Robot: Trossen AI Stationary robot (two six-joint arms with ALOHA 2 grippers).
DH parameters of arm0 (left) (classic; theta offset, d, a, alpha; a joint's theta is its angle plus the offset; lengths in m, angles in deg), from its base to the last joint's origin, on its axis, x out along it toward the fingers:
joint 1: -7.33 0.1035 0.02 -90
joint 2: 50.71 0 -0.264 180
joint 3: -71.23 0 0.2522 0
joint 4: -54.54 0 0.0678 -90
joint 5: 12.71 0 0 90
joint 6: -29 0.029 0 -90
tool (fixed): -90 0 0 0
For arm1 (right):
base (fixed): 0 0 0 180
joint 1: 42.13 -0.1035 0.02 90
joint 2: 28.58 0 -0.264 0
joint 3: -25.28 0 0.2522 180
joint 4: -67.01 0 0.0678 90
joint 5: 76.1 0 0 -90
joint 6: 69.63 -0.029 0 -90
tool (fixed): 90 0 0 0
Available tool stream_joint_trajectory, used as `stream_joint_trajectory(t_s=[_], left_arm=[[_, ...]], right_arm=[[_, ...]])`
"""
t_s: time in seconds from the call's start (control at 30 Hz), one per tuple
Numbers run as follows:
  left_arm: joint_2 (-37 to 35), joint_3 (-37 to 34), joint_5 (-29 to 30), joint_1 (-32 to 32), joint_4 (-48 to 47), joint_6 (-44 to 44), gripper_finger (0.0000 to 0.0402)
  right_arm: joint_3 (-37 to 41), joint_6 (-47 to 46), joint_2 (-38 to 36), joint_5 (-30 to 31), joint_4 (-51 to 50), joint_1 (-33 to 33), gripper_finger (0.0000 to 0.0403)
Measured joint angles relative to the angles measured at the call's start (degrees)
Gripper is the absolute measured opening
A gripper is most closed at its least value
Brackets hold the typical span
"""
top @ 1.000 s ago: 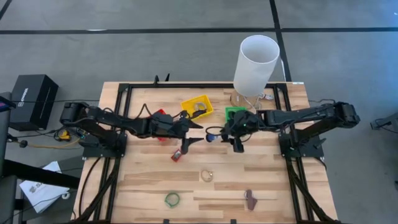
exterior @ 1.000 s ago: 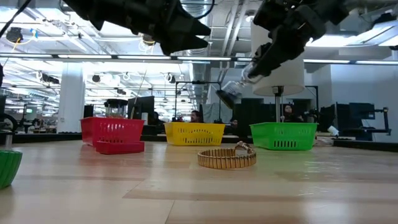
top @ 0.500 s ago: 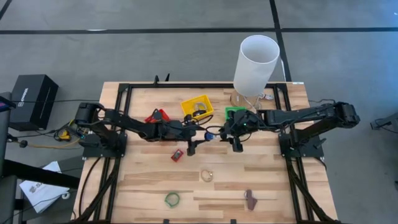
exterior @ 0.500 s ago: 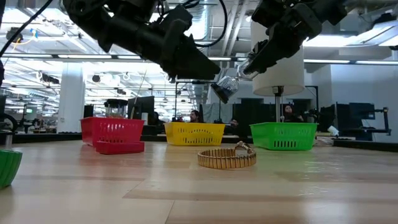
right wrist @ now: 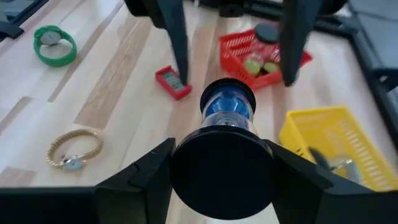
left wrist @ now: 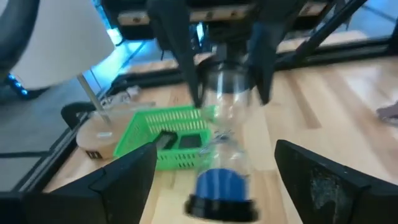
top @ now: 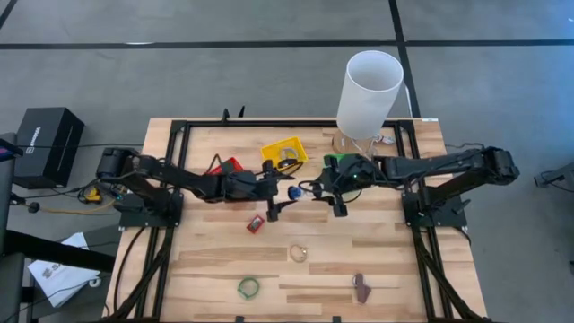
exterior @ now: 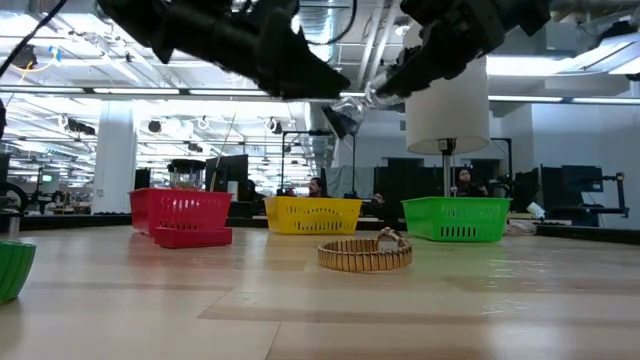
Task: Pick & Place Office items
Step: Put the blue hourglass into the red basket
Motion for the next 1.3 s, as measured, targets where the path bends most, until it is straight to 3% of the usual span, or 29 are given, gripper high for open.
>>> stream_joint_trajectory(t_s=[0.4, 0.5, 0.67, 0.8, 1.3], left_arm=[[-11.67, -0.07, 0.11, 0.00, -0.76, 6.39, 0.0318], [-12.40, -0.07, 0.11, 0.28, -0.72, 6.43, 0.0317], [-10.38, -0.07, -1.30, 0.33, -0.80, 6.43, 0.0313], [-8.36, -0.09, -1.77, -0.04, -1.01, 6.45, 0.0315], [-7.40, -0.09, -1.22, -0.11, -0.53, 9.20, 0.0276]], right_arm=[[-13.32, 11.41, -4.80, -0.19, -12.89, 1.66, 0.0205], [-13.02, 11.04, -6.87, -2.41, -13.74, 2.01, 0.0205], [-6.58, 9.49, -5.94, -7.37, -1.72, 2.92, 0.0205], [-4.50, 11.95, -2.85, -7.85, 4.66, 3.38, 0.0205], [-4.50, 12.13, -0.91, -8.18, 9.82, 3.60, 0.0205]])
